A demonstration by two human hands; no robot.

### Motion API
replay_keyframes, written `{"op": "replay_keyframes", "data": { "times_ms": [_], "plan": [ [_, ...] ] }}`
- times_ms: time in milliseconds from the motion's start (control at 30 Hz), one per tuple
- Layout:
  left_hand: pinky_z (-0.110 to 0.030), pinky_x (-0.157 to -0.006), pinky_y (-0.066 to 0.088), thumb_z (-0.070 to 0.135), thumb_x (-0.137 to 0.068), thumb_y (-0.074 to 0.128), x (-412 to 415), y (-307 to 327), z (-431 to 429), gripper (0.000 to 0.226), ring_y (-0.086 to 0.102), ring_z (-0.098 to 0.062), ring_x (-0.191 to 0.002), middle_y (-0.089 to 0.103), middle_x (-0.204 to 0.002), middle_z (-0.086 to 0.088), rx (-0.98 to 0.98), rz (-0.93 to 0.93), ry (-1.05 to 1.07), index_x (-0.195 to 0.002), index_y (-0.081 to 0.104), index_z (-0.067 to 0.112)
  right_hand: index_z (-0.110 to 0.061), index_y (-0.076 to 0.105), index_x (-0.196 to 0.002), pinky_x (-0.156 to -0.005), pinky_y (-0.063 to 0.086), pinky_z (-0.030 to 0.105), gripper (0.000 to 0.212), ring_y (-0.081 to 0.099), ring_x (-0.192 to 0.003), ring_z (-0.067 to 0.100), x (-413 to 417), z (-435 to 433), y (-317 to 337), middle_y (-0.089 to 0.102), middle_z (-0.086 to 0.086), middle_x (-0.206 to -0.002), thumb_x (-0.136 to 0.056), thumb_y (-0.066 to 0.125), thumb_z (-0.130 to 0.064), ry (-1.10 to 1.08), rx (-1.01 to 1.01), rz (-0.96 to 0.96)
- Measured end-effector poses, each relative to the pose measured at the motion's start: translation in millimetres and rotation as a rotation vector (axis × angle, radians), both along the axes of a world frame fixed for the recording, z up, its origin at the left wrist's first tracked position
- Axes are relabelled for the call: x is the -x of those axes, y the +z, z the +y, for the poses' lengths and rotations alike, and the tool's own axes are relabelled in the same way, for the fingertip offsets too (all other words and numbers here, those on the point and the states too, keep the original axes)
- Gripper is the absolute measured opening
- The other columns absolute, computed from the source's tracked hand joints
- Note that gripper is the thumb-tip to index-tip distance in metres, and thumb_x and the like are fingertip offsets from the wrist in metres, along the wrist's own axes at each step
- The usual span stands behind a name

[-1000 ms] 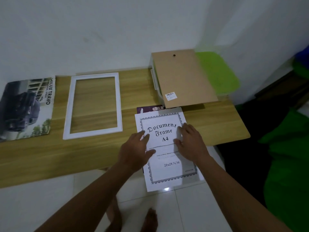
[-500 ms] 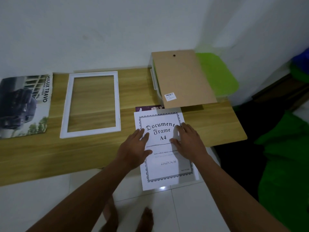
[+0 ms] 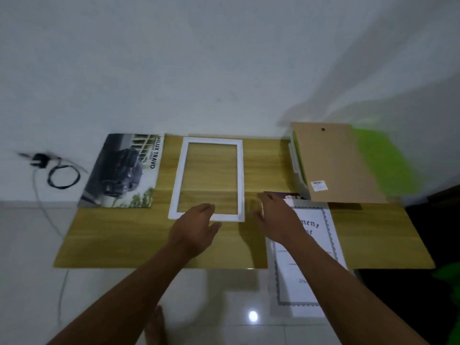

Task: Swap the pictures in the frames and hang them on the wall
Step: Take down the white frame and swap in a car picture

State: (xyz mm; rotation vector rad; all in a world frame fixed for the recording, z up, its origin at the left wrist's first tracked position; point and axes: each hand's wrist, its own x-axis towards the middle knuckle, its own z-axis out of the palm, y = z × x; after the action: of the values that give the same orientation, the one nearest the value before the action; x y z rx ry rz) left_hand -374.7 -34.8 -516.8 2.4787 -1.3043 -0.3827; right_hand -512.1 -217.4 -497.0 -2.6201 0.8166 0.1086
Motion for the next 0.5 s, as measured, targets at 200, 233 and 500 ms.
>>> {"op": "replay_keyframes", "data": {
  "times_ms": [200, 233, 500],
  "plan": [
    [-0.036, -0.094, 0.048, 0.039, -0.089, 0.053, -105, -5, 74, 0.052, 0.060, -0.029, -0.113, 0.063, -0.125, -0.013, 0.079, -0.022, 0.113, -0.127, 0.060, 0.005, -0.015, 0.041, -0.145, -0.098, 0.046, 0.039, 0.050, 0.045, -0.131, 0.027, -119, 60, 5, 0.046, 0.007, -0.144, -0.098, 0.051, -0.028, 0.065, -0.038, -0.037],
    [-0.035, -0.088, 0.050, 0.038, -0.087, 0.053, -122, -8, 86, 0.050, 0.064, -0.030, -0.105, 0.067, -0.116, -0.015, 0.115, -0.020, 0.126, -0.120, 0.063, 0.002, -0.014, 0.041, -0.145, -0.100, 0.046, 0.040, 0.050, 0.045, -0.131, 0.027, -139, 71, 3, 0.046, 0.007, -0.144, -0.098, 0.051, -0.028, 0.072, -0.049, -0.035],
    [-0.044, -0.075, 0.055, 0.024, -0.084, 0.063, -248, -30, 148, 0.033, 0.060, -0.032, -0.095, 0.063, -0.108, -0.013, 0.151, 0.030, 0.359, -0.114, 0.061, 0.009, -0.009, 0.051, -0.129, -0.093, 0.047, 0.039, 0.039, 0.051, -0.121, 0.031, -269, 143, -38, 0.052, 0.012, -0.126, -0.096, 0.053, -0.028, 0.073, -0.127, 0.023]
  ]
}}
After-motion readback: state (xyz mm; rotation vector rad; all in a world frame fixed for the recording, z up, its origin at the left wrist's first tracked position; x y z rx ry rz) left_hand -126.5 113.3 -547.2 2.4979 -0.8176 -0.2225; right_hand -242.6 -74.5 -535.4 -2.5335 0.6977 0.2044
